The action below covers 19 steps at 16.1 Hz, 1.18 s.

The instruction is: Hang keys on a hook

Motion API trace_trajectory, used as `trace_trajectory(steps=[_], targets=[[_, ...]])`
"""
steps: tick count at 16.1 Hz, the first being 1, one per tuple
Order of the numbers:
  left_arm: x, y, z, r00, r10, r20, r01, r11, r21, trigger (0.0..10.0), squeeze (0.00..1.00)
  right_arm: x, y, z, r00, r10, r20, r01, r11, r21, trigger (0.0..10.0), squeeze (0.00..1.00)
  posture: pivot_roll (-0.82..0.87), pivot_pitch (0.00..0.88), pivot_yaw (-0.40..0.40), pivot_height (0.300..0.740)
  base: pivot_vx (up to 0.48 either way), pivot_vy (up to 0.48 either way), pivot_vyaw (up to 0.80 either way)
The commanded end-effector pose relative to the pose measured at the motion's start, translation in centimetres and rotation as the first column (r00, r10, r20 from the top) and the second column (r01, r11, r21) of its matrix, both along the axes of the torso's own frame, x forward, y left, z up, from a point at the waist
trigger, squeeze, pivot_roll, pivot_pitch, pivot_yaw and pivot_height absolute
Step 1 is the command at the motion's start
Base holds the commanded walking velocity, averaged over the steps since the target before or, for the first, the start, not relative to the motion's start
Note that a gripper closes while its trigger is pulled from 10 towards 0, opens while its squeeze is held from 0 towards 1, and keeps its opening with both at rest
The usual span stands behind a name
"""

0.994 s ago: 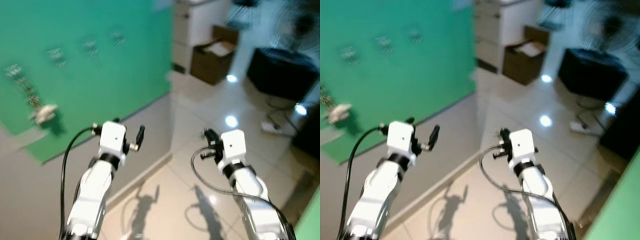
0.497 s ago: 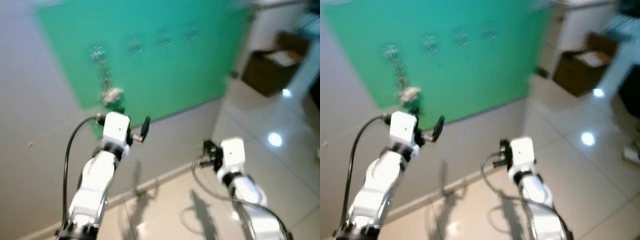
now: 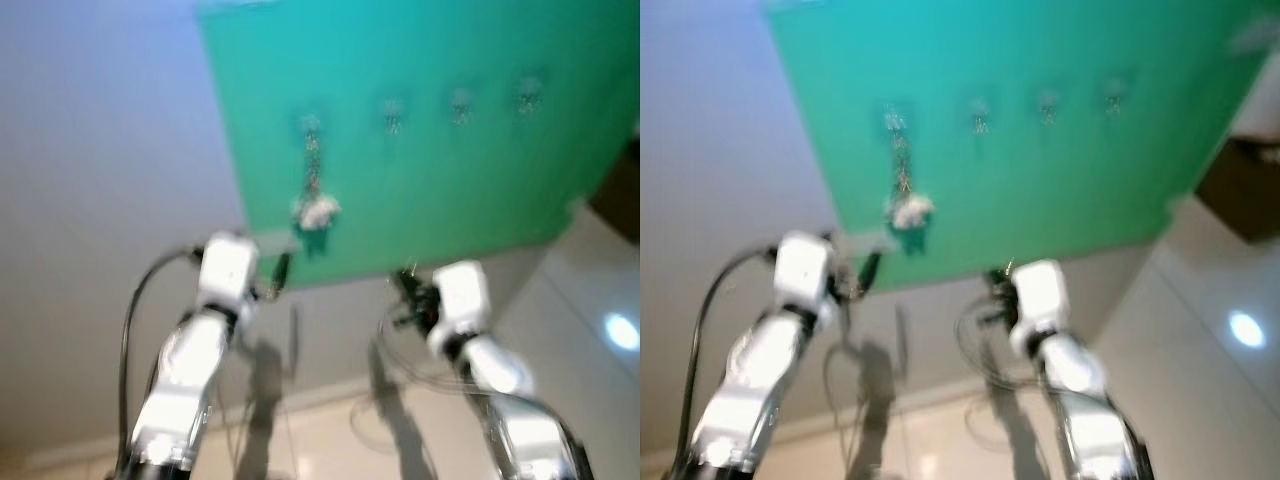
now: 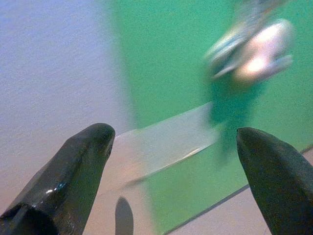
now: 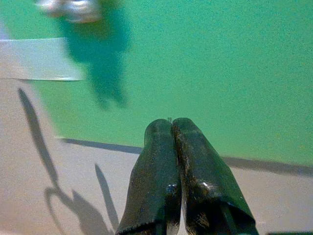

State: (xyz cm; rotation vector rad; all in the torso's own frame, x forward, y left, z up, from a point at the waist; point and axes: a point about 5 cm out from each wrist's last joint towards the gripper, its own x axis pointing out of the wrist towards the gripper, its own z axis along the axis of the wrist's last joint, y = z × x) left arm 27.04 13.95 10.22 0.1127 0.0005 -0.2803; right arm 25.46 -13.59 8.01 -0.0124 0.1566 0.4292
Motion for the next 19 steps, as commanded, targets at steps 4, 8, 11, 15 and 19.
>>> trace_trajectory(steps=[4, 8, 11, 15, 19], targets=[[-0.8, -0.2, 0.5, 0.999, 0.018, 0.032, -0.018, 1.000, -0.001, 10.0, 0.00, 0.0, -1.0, -0.8, 0.997, 0.067, -0.047, -0.068, 0.998, -0.019, 10.0, 0.00, -0.01, 0.000, -0.032, 0.740, 0.000, -0.445, 0.80], [-1.1, 0.4, 0.3, 0.999, 0.040, 0.031, -0.041, 0.999, 0.025, 10.0, 0.00, 0.6, -1.3, -1.0, 0.996, 0.071, -0.051, -0.073, 0.997, -0.032, 10.0, 0.00, 0.01, 0.000, -0.040, 0.740, 0.000, -0.480, 0.80], [-1.0, 0.5, 0.3, 0.999, 0.038, 0.028, -0.038, 0.999, 0.031, 10.0, 0.00, 0.4, -1.2, -1.1, 0.997, 0.058, -0.047, -0.058, 0.998, -0.014, 10.0, 0.00, 0.00, 0.000, -0.031, 0.740, 0.000, -0.480, 0.53], [-0.8, 0.2, 0.2, 1.000, 0.007, 0.027, -0.008, 0.999, 0.046, 10.0, 0.00, -0.7, -1.1, -0.8, 0.993, 0.105, -0.045, -0.105, 0.994, -0.007, 10.0, 0.00, -0.02, 0.000, -0.007, 0.740, 0.000, -0.480, 0.00], [-0.7, 0.3, 0.2, 1.000, -0.004, 0.025, 0.003, 0.998, 0.058, 10.0, 0.00, -0.5, -0.3, 2.0, 0.985, 0.166, 0.048, -0.169, 0.983, 0.077, 10.0, 0.00, -0.01, 0.000, 0.001, 0.740, 0.000, -0.480, 0.00]])
